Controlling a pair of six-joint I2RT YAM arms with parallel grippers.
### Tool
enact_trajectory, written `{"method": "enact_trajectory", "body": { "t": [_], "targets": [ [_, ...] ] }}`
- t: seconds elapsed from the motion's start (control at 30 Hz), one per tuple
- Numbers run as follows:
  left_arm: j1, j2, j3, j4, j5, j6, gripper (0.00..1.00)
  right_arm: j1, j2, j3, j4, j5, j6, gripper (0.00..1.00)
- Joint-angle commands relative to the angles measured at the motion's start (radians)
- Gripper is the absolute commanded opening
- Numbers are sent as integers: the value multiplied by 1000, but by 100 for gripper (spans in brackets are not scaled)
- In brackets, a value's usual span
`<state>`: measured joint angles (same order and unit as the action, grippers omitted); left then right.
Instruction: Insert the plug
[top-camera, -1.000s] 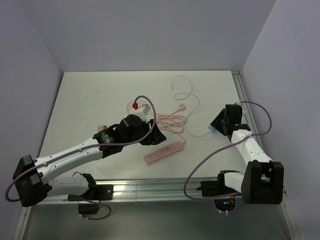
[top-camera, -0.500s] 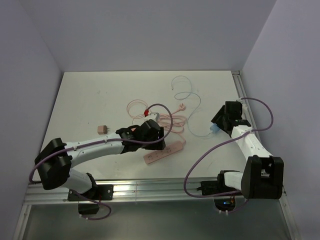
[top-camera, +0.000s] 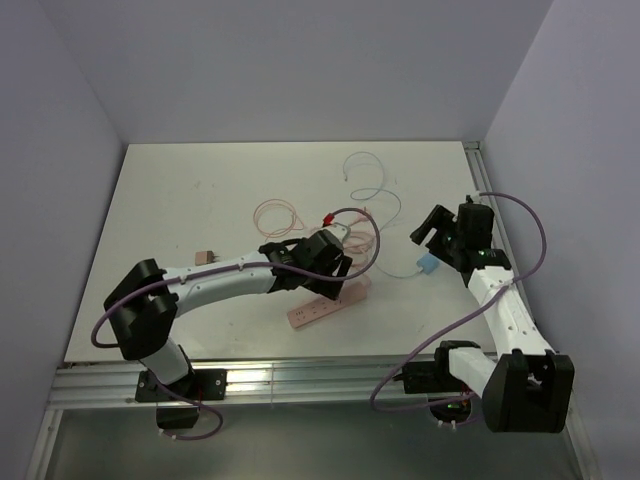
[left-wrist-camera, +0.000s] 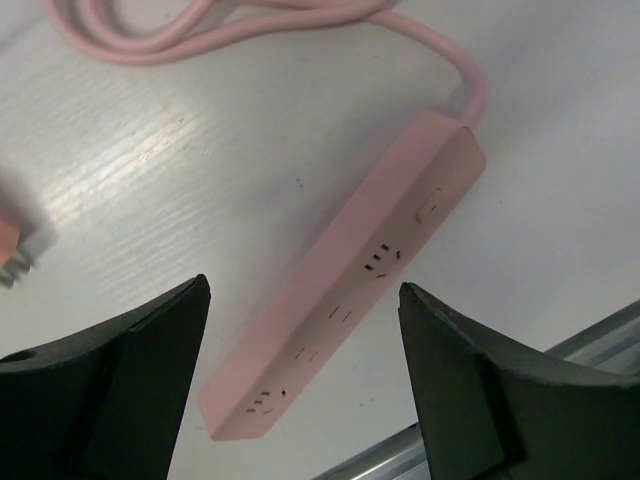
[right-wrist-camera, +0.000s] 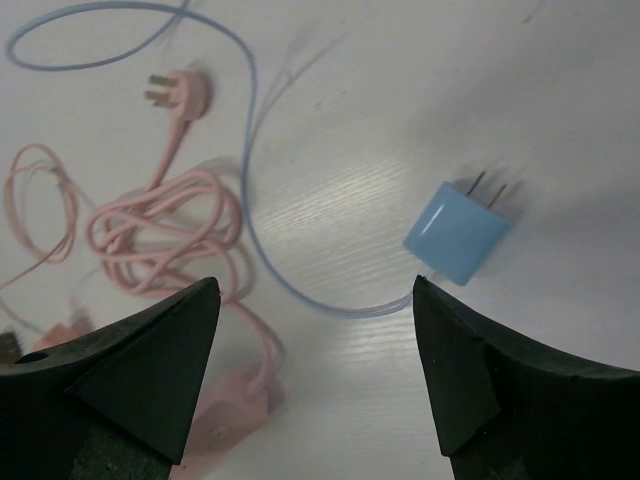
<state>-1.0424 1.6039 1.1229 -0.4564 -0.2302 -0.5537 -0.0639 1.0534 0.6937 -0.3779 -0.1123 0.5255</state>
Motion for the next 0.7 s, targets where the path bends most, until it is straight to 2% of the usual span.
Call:
{"method": "enact_trajectory", "body": {
  "t": [0.0, 0.07, 0.27, 0.5, 0.6, 0.67],
  "targets": [
    [28, 71, 95, -10, 139, 217, 82, 4, -61, 10, 20, -145, -28, 84],
    [57, 102, 113, -16, 256, 262, 82, 4, -73, 6, 27, -171, -35, 84],
    [110, 228, 181, -34, 412, 327, 81, 4, -98, -6, 34, -204, -44, 82],
    [111, 298, 117, 15, 561, 296, 76, 6, -101, -14, 48, -253, -47, 81],
    [110, 291, 72, 48, 641, 272, 67, 6, -96, -20, 54, -271, -44, 81],
    [110, 289, 49, 71, 683, 252, 53, 7, -92, -20, 54, -279, -47, 81]
  ]
}}
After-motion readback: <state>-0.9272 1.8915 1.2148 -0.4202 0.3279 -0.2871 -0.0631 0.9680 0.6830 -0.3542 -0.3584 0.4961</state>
